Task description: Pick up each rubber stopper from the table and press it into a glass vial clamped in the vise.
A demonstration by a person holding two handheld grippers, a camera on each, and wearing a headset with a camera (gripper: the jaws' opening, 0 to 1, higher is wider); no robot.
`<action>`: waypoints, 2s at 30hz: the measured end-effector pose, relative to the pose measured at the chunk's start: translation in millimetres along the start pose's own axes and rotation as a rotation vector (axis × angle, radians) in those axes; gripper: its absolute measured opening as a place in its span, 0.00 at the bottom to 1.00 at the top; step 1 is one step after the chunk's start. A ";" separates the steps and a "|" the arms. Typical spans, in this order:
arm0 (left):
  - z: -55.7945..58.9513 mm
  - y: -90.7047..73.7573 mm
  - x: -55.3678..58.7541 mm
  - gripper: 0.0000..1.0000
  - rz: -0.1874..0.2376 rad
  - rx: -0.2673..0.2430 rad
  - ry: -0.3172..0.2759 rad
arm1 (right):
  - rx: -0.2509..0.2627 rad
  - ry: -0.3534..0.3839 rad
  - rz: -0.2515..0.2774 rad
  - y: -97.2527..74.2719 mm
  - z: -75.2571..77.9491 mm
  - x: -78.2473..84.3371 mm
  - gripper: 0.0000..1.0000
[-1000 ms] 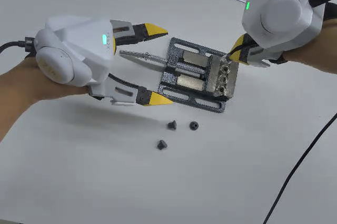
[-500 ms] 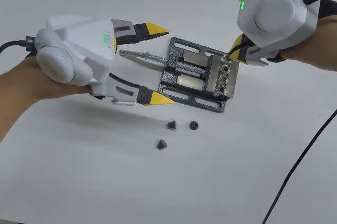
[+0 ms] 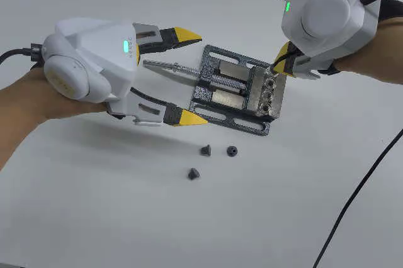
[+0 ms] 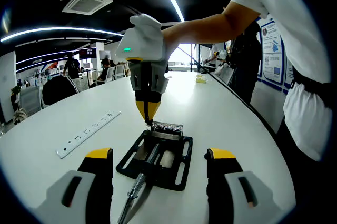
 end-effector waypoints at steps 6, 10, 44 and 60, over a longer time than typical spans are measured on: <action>0.6 0.2 -0.2 0.71 -0.001 0.001 0.000 | 0.006 0.013 0.010 -0.7 -1.1 1.1 0.02; 1.5 -0.1 -0.8 0.71 -0.001 0.003 0.003 | 0.010 0.008 0.001 -0.3 -0.9 0.9 0.02; 1.8 0.1 -1.9 0.71 0.001 0.003 0.005 | -0.001 0.034 -0.013 0.4 -0.3 7.6 0.00; -0.4 -1.2 0.0 0.70 -0.002 0.001 0.003 | 0.006 0.022 0.007 -1.2 -3.1 2.1 0.01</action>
Point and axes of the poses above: the centre of the closed fingertips' face, and the gripper's own axes: y roughly forward along the fingers, z roughly to its right, x roughly out of its underside, the point moved 2 cm from there along -y, roughly backward along the fingers, and after that the axes turned 10 degrees about -x, right-handed, at the moved point
